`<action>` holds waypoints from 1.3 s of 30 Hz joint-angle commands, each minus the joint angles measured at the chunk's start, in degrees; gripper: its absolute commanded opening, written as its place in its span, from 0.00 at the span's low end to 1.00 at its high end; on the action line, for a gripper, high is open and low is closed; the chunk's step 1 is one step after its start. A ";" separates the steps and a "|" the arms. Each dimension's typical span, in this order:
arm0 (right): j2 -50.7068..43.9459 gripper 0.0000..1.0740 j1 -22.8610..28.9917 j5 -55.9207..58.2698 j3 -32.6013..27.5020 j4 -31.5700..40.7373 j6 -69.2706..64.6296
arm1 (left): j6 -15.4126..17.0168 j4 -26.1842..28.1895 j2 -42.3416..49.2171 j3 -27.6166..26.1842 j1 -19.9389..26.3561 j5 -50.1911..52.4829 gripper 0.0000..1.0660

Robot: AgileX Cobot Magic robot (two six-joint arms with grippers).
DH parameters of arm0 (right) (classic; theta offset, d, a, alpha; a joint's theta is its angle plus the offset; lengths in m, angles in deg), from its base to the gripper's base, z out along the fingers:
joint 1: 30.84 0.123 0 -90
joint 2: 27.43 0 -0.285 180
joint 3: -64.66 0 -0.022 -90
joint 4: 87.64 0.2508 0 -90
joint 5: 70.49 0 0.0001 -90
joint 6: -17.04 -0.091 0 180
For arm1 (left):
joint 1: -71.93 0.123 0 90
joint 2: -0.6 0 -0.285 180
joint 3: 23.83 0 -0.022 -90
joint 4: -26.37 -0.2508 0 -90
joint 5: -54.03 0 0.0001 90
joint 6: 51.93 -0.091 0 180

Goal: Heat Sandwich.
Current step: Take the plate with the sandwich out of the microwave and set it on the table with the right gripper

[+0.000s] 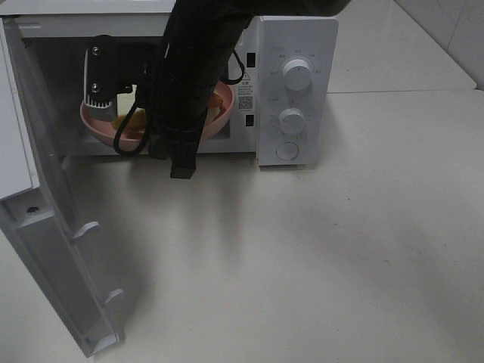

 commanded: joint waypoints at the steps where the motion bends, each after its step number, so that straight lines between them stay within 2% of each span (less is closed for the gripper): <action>1: -4.18 0.00 0.74 -2.98 -4.53 -2.64 0.11 | 0.29 0.06 0.97 0.17 0.11 0.80 0.73; 2: -4.18 0.00 0.74 -2.98 -4.53 -2.64 0.11 | 0.29 0.06 0.97 0.17 0.11 0.80 0.73; 6: -8.71 0.00 2.29 -4.76 -11.92 -3.90 -0.11 | 0.29 0.06 0.97 0.17 0.11 0.80 0.73; 13: -13.12 0.00 3.78 -7.28 -18.33 -3.72 -1.72 | 0.29 0.06 0.97 0.17 0.11 0.80 0.73; 20: -20.05 0.00 6.07 -10.94 -28.36 -3.61 -4.41 | 0.29 0.06 0.97 0.17 0.11 0.80 0.73; 23: -21.89 0.00 6.70 -11.23 -30.65 -3.15 -4.98 | 0.29 0.06 0.97 0.17 0.11 0.80 0.73; 39: -37.64 0.00 6.70 -13.01 -47.67 -3.15 -11.00 | 0.29 0.06 0.97 0.17 0.11 0.80 0.73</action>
